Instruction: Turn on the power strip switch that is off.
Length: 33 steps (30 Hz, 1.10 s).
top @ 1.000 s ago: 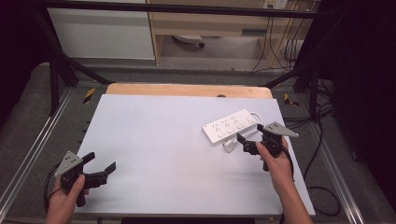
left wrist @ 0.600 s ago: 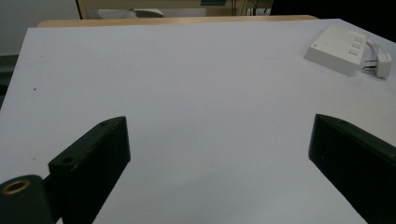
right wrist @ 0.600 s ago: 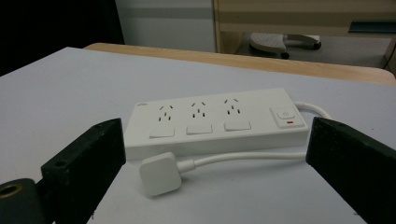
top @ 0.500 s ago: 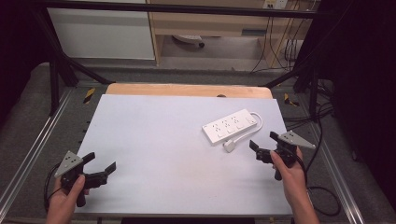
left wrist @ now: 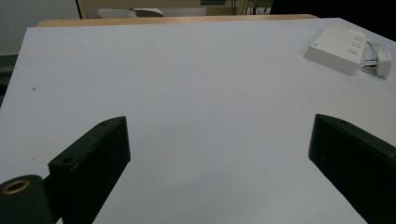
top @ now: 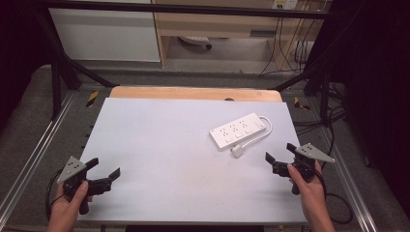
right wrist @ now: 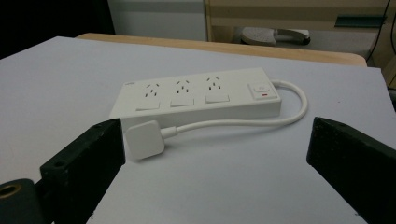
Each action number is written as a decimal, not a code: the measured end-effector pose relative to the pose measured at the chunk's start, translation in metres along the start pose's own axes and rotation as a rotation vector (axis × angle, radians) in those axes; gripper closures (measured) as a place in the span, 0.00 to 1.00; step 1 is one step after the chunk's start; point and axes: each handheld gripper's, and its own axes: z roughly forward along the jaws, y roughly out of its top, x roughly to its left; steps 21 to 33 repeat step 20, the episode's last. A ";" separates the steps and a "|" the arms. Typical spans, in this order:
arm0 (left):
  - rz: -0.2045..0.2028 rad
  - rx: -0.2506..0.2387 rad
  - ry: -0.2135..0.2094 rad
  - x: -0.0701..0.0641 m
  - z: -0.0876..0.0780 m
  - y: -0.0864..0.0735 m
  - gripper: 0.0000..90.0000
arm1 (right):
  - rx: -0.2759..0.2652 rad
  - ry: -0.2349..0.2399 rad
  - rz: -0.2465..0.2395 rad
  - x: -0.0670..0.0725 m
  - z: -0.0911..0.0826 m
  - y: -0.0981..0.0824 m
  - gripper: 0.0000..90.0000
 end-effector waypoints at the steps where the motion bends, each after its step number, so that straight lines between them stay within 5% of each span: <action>1: 0.000 0.000 0.000 0.000 0.000 0.000 0.06 | 0.005 0.004 0.002 0.000 -0.001 -0.001 0.05; 12: 0.003 0.004 -0.005 0.000 0.000 0.000 0.06 | 0.028 0.010 0.002 0.003 0.001 -0.017 0.05; 20: 0.007 0.003 -0.009 -0.002 0.001 0.000 0.06 | 0.134 0.022 -0.034 0.010 0.017 -0.036 0.04; 33: 0.007 0.003 -0.009 -0.002 0.001 0.000 0.06 | 0.134 0.022 -0.034 0.010 0.017 -0.036 0.04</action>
